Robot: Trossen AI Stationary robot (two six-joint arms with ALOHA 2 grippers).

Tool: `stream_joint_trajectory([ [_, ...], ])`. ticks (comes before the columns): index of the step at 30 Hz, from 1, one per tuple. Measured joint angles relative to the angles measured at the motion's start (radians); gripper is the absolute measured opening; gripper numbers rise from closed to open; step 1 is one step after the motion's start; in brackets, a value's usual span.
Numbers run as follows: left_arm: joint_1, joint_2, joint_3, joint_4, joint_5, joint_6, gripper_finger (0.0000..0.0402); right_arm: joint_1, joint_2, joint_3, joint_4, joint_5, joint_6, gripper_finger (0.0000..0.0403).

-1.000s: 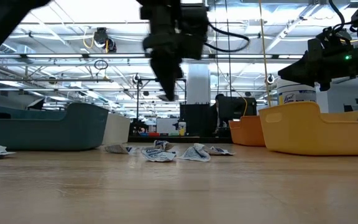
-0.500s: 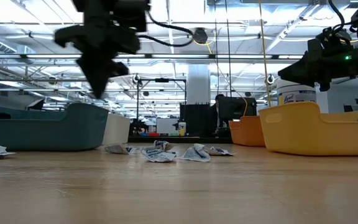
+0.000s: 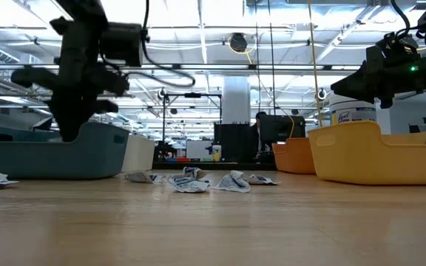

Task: Pick & Place First Aid Supplies
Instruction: Put the alcohol pad into the blue bin

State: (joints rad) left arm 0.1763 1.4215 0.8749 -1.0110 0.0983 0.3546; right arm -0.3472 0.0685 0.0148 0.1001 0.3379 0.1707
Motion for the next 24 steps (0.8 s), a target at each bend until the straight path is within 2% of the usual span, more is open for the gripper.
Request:
stream_joint_trajectory([
  [9,0.003,0.019,-0.104,0.159,-0.045,-0.001,0.0000,0.000,0.000,0.000,0.000,0.000,0.000,0.0116],
  [12,0.012,0.019,-0.104,0.160,-0.048,-0.070,0.0012,0.000,0.000,0.000,0.000,0.000,0.000,0.0116],
  [16,0.022,0.019,-0.103,0.158,-0.066,-0.146,0.0060,0.000,0.000,0.000,0.000,0.000,0.000,0.0116],
  [24,0.021,0.017,-0.015,0.054,-0.063,-0.129,0.0201,0.000,0.000,0.000,0.000,0.000,0.000,0.0116],
])
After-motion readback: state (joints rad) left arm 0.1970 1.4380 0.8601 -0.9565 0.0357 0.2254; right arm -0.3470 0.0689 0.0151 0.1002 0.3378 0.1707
